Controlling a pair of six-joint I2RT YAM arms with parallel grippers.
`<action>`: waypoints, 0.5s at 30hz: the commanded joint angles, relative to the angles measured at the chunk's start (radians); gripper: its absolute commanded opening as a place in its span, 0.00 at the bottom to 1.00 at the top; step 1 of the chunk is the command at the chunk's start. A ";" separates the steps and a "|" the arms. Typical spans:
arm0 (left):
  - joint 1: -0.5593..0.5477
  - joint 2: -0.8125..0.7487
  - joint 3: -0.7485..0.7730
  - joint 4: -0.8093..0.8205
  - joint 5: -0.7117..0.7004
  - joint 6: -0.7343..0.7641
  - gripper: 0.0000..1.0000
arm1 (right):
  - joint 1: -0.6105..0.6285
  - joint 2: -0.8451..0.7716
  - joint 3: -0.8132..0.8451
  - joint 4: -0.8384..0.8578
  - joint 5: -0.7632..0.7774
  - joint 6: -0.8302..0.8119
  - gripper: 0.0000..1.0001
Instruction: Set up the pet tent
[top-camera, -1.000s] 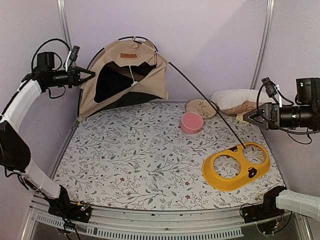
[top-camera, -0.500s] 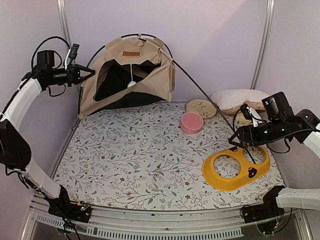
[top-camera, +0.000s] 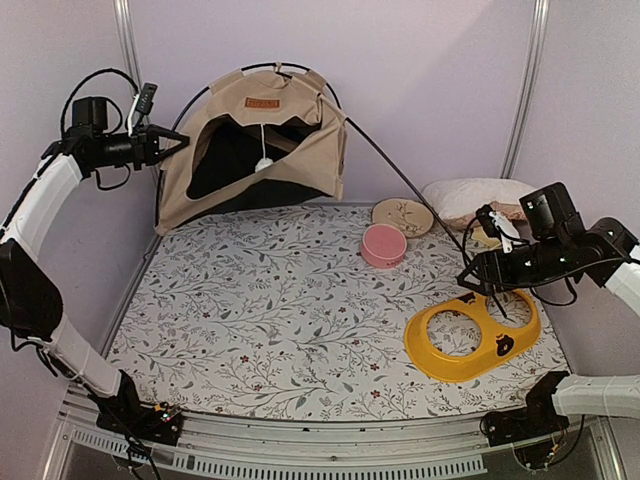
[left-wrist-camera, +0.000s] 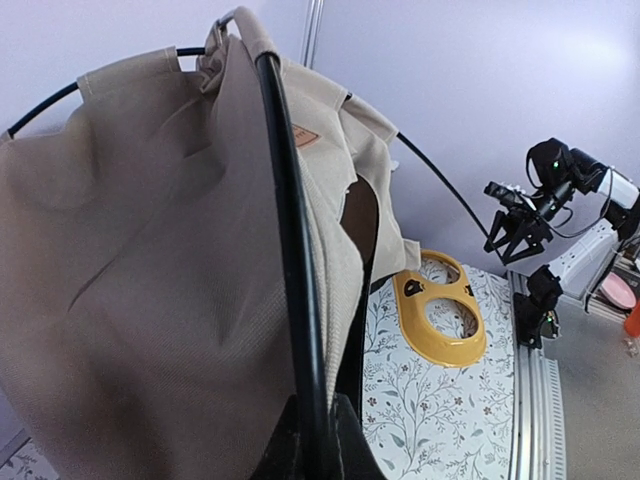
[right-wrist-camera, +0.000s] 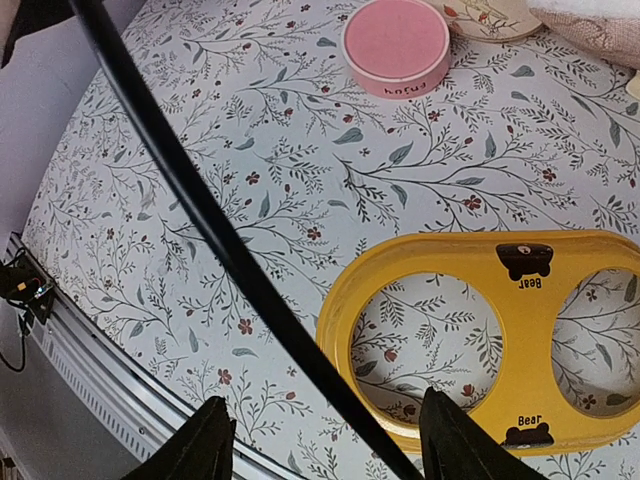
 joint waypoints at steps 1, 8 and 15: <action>0.008 0.009 0.054 0.028 0.036 0.023 0.00 | 0.007 -0.018 0.024 -0.039 -0.049 -0.011 0.63; 0.008 0.013 0.057 0.028 0.035 0.025 0.00 | 0.013 0.014 0.016 -0.037 -0.052 -0.008 0.60; 0.009 0.026 0.065 0.023 0.031 0.025 0.00 | 0.015 0.013 0.069 -0.088 -0.020 -0.007 0.52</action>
